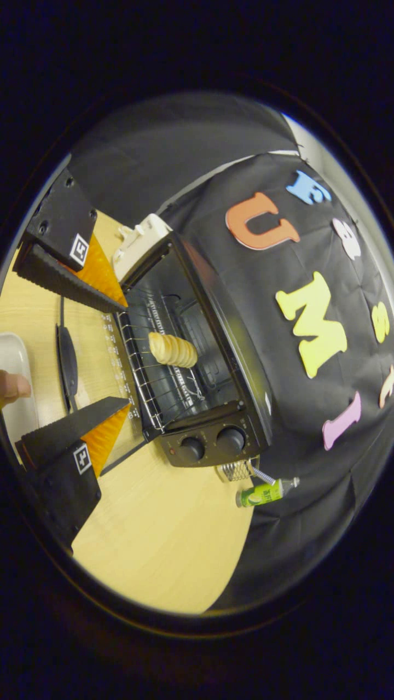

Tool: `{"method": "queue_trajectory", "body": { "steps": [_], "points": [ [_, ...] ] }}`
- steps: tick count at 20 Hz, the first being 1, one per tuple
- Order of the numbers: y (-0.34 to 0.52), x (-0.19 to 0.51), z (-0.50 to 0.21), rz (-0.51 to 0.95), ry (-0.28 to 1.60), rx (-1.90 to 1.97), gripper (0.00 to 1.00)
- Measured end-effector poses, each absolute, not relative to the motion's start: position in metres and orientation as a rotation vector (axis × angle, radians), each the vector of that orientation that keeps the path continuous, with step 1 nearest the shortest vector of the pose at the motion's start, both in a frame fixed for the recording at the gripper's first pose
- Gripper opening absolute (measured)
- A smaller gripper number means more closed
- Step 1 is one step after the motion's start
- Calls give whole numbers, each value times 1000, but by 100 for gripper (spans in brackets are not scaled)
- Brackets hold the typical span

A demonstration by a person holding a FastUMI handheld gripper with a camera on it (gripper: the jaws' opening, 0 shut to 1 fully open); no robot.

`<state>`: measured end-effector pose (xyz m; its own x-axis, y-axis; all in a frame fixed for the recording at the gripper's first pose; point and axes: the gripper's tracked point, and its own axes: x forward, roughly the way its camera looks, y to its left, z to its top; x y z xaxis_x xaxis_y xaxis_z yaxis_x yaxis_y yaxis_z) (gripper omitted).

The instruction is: Open the toaster oven, put the food inside, and close the toaster oven door.

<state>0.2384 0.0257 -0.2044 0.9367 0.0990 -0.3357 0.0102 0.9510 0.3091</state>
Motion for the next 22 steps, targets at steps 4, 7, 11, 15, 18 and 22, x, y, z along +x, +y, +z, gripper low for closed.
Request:
{"method": "queue_trajectory", "body": {
  "steps": [4, 7, 11, 15, 18, 22],
  "points": [
    [35, 217, -208, 33, 381, 200, 100],
    [33, 203, -230, -12, 425, 160, 100],
    [42, 192, -276, -3, 529, 105, 100],
    [46, 193, -302, -7, 588, 101, 100],
    [48, 199, -313, -14, 612, 116, 100],
    [49, 204, -309, -24, 611, 117, 100]
  ]
}}
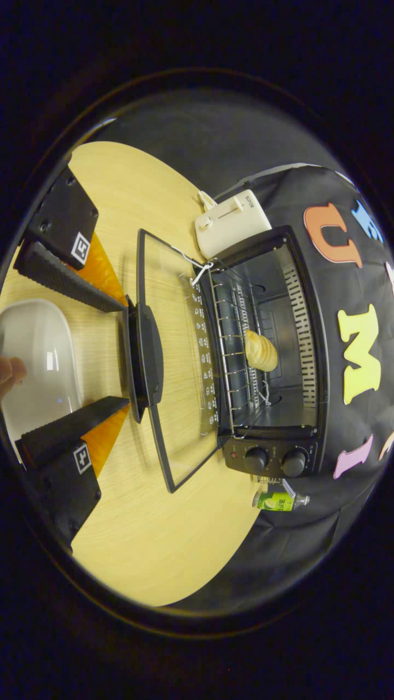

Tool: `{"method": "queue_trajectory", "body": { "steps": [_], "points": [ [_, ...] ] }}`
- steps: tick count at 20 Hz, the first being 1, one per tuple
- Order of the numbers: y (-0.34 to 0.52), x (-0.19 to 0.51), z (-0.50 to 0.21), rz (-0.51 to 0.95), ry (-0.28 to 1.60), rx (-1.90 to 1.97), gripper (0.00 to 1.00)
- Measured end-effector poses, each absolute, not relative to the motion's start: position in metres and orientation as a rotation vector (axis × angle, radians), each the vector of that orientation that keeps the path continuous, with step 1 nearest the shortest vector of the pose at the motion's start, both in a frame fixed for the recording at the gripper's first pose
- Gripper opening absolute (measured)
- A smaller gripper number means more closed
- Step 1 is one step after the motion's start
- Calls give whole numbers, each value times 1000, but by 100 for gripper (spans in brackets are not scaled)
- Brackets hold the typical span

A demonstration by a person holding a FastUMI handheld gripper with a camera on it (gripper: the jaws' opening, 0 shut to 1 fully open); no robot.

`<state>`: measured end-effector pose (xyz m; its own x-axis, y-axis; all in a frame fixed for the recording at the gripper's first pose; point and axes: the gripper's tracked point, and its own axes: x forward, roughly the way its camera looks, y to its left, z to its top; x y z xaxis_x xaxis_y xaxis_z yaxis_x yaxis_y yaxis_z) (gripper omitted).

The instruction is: Open the toaster oven, put the food inside, and close the toaster oven door.

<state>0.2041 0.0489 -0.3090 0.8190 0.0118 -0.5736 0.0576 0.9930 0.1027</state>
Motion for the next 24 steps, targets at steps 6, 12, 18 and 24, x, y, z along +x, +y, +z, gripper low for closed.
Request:
{"method": "queue_trajectory", "body": {
  "steps": [6, 12, 18, 24],
  "points": [
    [50, 204, -296, -38, 609, 184, 100],
    [51, 204, -267, -20, 593, 245, 100],
    [53, 213, -222, -4, 460, 165, 100],
    [31, 239, -197, -40, 329, 30, 100]
  ]
}}
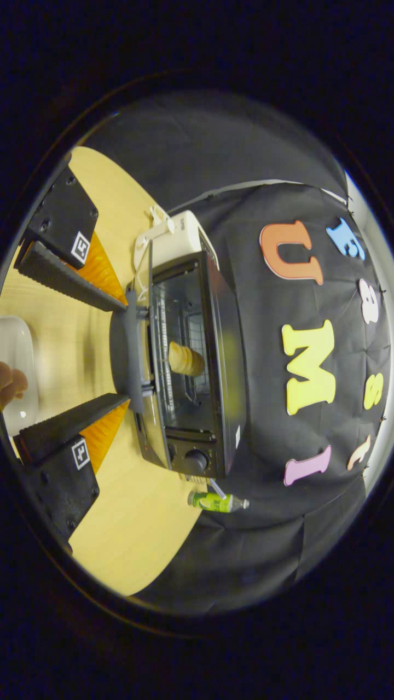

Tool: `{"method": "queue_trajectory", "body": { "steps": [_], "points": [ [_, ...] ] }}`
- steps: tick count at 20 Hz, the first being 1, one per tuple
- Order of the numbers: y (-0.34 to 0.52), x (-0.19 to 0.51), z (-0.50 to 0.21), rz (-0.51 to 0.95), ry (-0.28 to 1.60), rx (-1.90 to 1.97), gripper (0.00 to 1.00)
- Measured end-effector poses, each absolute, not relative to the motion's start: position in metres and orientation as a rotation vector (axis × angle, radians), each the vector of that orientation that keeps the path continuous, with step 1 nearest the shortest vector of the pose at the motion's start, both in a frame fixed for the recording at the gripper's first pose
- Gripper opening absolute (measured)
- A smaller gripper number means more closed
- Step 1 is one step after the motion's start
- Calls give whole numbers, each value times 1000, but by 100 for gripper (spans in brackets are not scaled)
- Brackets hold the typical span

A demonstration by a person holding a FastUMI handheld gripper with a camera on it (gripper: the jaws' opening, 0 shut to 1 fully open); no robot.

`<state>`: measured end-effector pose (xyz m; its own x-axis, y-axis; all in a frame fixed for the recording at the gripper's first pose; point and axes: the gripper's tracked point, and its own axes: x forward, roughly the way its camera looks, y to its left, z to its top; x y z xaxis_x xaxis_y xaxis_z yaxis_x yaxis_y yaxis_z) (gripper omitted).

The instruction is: Open the toaster oven, put the food inside, and close the toaster oven door.

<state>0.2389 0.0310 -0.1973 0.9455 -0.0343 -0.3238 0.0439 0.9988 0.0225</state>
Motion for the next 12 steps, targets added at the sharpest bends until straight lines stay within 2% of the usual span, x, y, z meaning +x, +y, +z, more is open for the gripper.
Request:
{"method": "queue_trajectory", "body": {
  "steps": [7, 12],
  "points": [
    [0, 247, -209, -78, 384, 116, 100],
    [9, 225, -181, -55, 358, 101, 100]
  ]
}}
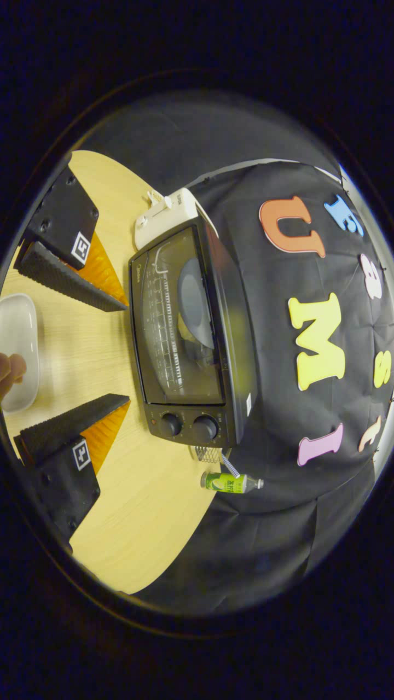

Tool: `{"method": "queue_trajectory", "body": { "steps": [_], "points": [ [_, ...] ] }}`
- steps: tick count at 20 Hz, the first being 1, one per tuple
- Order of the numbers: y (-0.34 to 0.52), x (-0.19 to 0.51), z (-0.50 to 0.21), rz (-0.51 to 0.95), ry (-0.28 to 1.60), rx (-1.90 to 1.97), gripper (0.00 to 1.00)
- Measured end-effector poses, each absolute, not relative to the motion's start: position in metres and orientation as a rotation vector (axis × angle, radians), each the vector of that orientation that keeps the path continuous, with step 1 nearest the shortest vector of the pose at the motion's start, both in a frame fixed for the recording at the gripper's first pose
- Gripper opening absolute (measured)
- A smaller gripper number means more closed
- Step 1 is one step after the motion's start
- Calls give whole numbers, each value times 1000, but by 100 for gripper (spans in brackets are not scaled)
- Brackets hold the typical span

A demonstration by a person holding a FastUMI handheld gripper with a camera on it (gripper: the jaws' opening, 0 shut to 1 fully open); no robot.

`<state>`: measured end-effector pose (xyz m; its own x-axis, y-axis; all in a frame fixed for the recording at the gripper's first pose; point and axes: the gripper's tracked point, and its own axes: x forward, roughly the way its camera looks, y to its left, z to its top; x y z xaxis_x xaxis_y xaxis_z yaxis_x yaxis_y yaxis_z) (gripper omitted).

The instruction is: Open the toaster oven, put the food inside, and close the toaster oven door.

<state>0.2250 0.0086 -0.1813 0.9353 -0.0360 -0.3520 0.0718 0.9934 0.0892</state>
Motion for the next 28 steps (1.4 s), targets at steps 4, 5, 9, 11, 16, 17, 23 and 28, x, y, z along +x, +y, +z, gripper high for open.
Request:
{"method": "queue_trajectory", "body": {
  "steps": [4, 5, 9, 11, 16, 17, 23, 28],
  "points": [
    [15, 189, -139, -33, 311, 33, 100],
    [17, 177, -124, -26, 283, 32, 100],
    [14, 116, -69, -60, 173, 31, 100],
    [15, 83, -49, -61, 118, 13, 100],
    [20, 15, -26, 30, 52, -51, 100],
    [17, 5, -21, 42, 34, -54, 100],
    [-4, -48, 10, 41, -95, -31, 100],
    [-9, -64, 16, 54, -123, -20, 100]
  ]
}}
